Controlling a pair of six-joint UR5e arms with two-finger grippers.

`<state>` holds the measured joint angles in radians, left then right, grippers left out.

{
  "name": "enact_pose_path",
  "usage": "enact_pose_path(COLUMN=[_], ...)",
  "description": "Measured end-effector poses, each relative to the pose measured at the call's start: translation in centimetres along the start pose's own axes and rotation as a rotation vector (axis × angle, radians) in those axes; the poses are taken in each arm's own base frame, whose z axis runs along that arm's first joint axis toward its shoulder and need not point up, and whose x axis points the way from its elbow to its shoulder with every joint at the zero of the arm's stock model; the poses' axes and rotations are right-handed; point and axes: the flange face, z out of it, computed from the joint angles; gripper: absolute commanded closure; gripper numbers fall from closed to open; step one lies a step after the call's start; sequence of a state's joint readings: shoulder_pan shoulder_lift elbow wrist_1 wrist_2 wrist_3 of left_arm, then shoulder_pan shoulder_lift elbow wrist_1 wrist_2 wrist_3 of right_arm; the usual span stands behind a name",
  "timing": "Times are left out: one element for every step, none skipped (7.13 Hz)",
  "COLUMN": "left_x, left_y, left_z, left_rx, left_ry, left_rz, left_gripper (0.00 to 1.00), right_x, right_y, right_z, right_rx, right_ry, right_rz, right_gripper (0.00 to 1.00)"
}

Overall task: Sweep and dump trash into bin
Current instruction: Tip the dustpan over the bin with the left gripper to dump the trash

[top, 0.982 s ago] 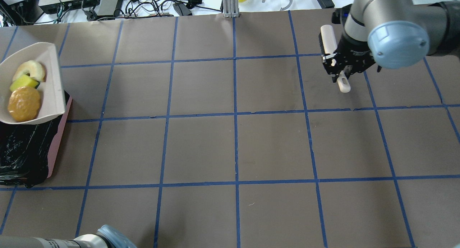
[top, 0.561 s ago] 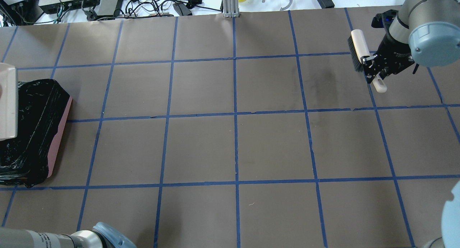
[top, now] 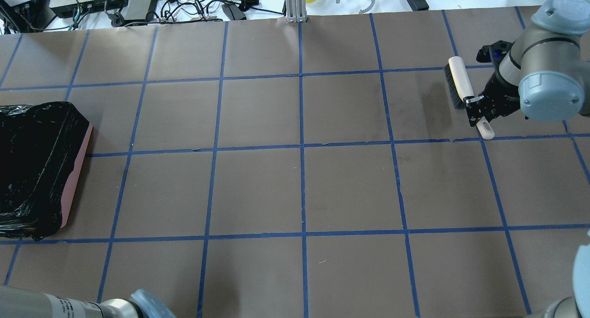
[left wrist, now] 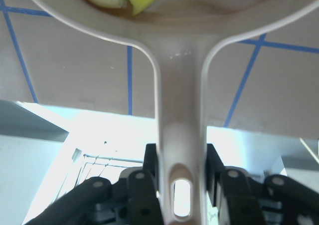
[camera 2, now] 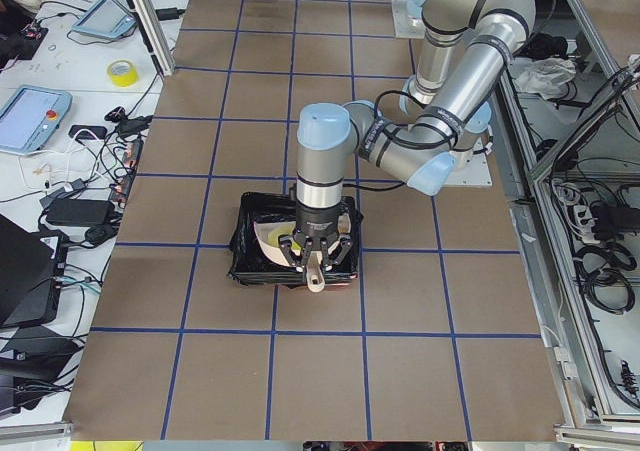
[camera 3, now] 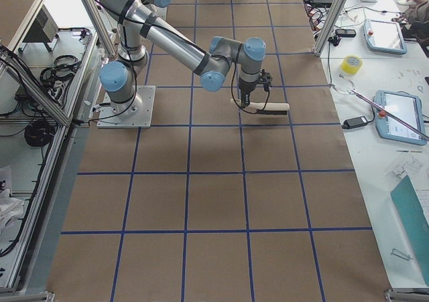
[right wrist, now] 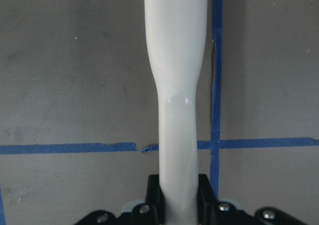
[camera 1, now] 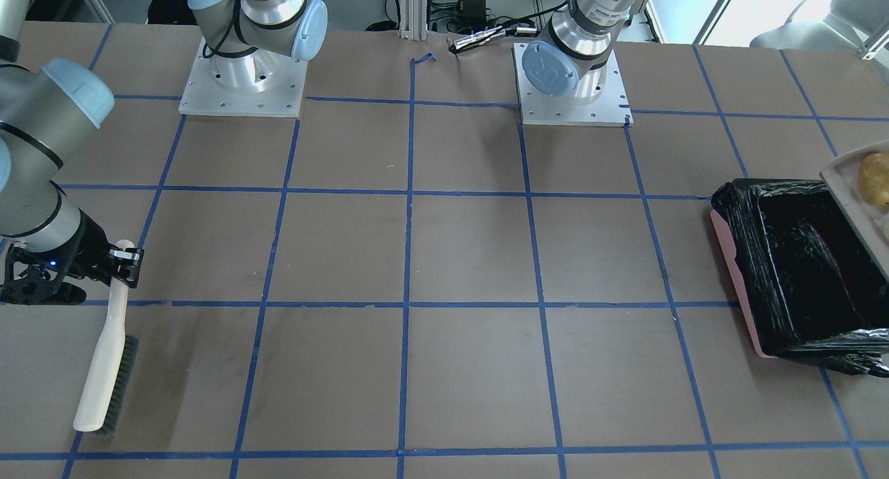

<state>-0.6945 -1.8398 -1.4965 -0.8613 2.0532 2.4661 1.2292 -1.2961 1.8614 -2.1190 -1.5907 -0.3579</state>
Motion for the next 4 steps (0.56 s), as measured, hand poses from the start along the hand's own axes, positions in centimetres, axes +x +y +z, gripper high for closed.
enact_pose_path(left_x=[-0.9,-1.8,-3.0,-4.0], left_y=[-1.3,-2.8,-4.7,-6.4], left_z=[-0.5,-1.2,-2.7,-4.3], left_rx=[-0.101,-0.179,-0.252,-0.307], left_ry=[0.036,0.029,0.000,-0.025], left_rz=[0.018,0.047,0.100,0.156], left_gripper=[1.00,1.00,1.00,1.00], right_x=[0.0,0.2,0.3,0.3], right_y=[0.3,0.5,0.6,0.7], right_z=[0.3,0.5,0.5,0.6], right_rx=[-0.003,-0.007,-0.011,-0.016], right_ry=[-0.005,-0.007,-0.008,-0.009], right_rz=[-0.012,-0.011,0.005,0.027], right_gripper=[1.00,1.00,1.00,1.00])
